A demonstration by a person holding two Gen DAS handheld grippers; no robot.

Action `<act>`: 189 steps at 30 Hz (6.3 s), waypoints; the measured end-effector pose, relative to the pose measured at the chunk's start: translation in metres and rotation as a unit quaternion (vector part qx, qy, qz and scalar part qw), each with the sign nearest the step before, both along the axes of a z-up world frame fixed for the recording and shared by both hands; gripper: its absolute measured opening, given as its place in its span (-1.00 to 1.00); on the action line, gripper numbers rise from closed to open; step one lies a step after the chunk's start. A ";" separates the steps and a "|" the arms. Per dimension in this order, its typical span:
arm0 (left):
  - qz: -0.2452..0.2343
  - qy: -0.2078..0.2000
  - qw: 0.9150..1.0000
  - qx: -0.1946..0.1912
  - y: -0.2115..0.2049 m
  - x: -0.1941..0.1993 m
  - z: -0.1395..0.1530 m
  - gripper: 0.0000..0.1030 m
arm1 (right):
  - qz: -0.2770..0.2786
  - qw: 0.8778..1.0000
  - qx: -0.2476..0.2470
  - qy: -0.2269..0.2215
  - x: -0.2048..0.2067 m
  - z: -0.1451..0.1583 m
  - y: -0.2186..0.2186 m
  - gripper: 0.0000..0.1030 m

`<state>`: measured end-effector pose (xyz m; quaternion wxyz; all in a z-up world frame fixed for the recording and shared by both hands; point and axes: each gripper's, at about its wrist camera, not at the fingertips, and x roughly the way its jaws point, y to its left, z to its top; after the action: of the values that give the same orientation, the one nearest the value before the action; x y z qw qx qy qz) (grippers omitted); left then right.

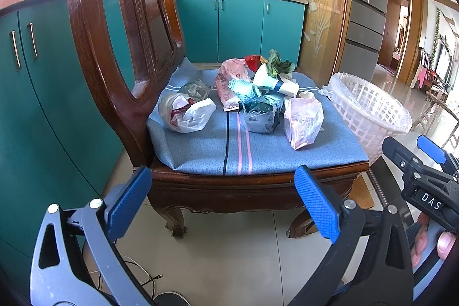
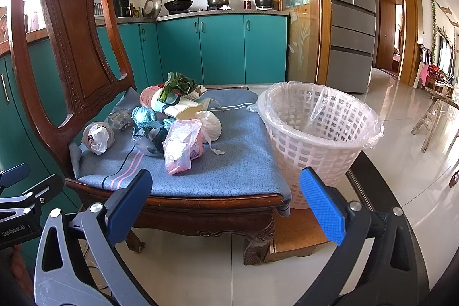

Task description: Collect trash

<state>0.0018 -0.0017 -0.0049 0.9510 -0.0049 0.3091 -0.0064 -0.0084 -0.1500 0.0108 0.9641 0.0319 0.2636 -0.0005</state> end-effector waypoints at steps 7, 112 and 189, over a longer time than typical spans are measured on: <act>0.001 0.002 1.000 -0.001 0.000 -0.001 -0.001 0.93 | -0.001 1.000 0.000 -0.001 0.001 -0.005 0.004 0.95; -0.059 -0.005 0.995 -0.076 -0.003 0.099 0.039 -0.82 | 0.175 0.982 0.055 0.049 0.127 0.006 0.017 -0.03; -0.069 -0.045 0.997 0.000 -0.053 0.123 0.035 0.91 | -0.065 0.992 0.096 -0.053 0.123 0.038 -0.146 0.93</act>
<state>0.1243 -0.0551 0.0306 0.9611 0.0164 0.2658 -0.0727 0.1148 -0.2960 0.0487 0.9672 0.1411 0.2082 -0.0357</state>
